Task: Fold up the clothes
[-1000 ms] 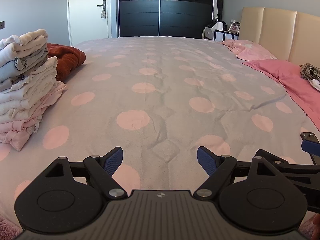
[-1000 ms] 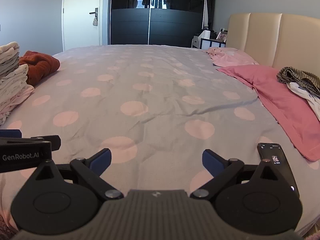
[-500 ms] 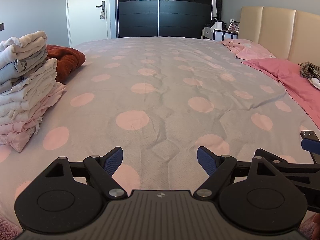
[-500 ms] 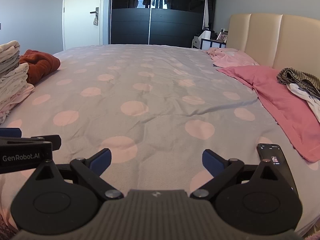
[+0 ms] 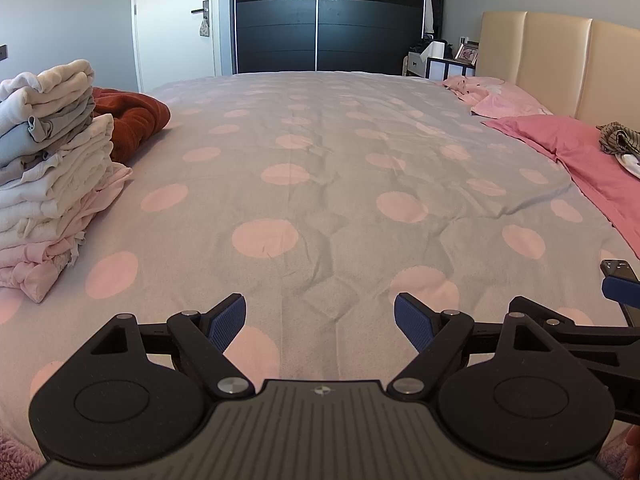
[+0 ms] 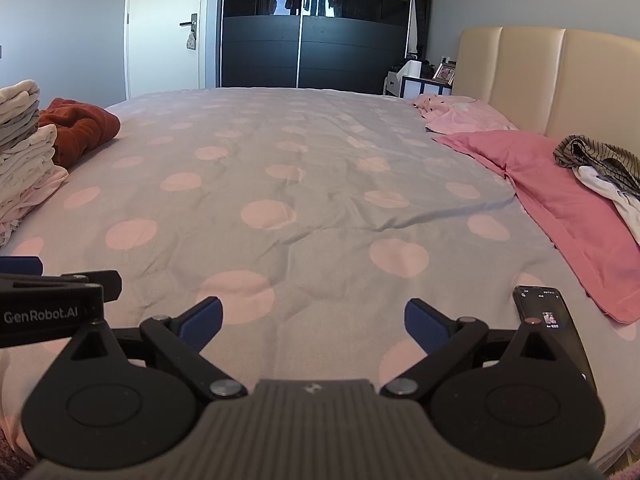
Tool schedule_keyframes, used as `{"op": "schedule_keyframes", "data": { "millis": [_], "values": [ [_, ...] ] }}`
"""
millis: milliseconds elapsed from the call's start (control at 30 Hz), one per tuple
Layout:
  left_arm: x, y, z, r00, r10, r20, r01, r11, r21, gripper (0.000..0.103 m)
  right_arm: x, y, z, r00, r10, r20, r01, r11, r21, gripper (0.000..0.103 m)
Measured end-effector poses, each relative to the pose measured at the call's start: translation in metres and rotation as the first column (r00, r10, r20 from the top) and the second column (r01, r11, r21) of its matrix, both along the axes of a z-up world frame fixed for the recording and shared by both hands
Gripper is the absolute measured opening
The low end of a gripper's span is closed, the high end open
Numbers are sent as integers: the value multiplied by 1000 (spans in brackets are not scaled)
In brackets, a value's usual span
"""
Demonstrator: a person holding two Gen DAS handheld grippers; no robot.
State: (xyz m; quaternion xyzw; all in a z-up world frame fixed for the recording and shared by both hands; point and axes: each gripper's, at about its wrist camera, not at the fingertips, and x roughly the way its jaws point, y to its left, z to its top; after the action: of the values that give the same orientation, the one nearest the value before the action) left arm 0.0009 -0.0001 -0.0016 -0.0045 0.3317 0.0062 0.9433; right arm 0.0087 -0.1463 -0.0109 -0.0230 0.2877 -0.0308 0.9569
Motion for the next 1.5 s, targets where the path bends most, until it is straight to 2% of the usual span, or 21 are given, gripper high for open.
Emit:
{"op": "schedule_keyframes", "data": {
  "millis": [500, 700, 900, 967, 1100, 1233, 1300, 1367, 1500],
  "values": [
    [3, -2, -3, 999, -10, -33, 10, 1000, 8, 82, 3, -6, 1, 1000, 3, -24, -2, 1000, 15, 99],
    [14, 5, -3, 996, 8, -84, -9, 1000, -14, 82, 10, -31, 12, 1000, -7, -27, 8, 999, 43, 98],
    [33, 13, 1, 995, 40, -90, -40, 999, 4, 82, 24, -97, 30, 995, -94, -33, 96, 993, 69, 96],
    [41, 15, 3, 995, 50, -92, -49, 999, 12, 82, 31, -129, 36, 992, -123, -37, 125, 992, 36, 85],
    [52, 18, -1, 992, 68, -106, -66, 998, 23, 82, 44, -204, 50, 980, -197, -29, 196, 980, -30, 75],
    [63, 21, -7, 989, 89, -119, -86, 996, 26, 82, 60, -286, 66, 961, -275, -6, 274, 959, -76, 74],
    [68, 22, -9, 988, 99, -121, -96, 995, 33, 82, 71, -324, 73, 954, -300, -3, 299, 949, -97, 68],
    [72, 22, -12, 986, 107, -125, -103, 994, 43, 82, 85, -355, 78, 949, -317, -2, 314, 940, -133, 64],
    [79, 19, -21, 982, 114, -149, -106, 993, 61, 82, 126, -403, 85, 943, -331, 12, 327, 925, -193, 63]
  ]
}}
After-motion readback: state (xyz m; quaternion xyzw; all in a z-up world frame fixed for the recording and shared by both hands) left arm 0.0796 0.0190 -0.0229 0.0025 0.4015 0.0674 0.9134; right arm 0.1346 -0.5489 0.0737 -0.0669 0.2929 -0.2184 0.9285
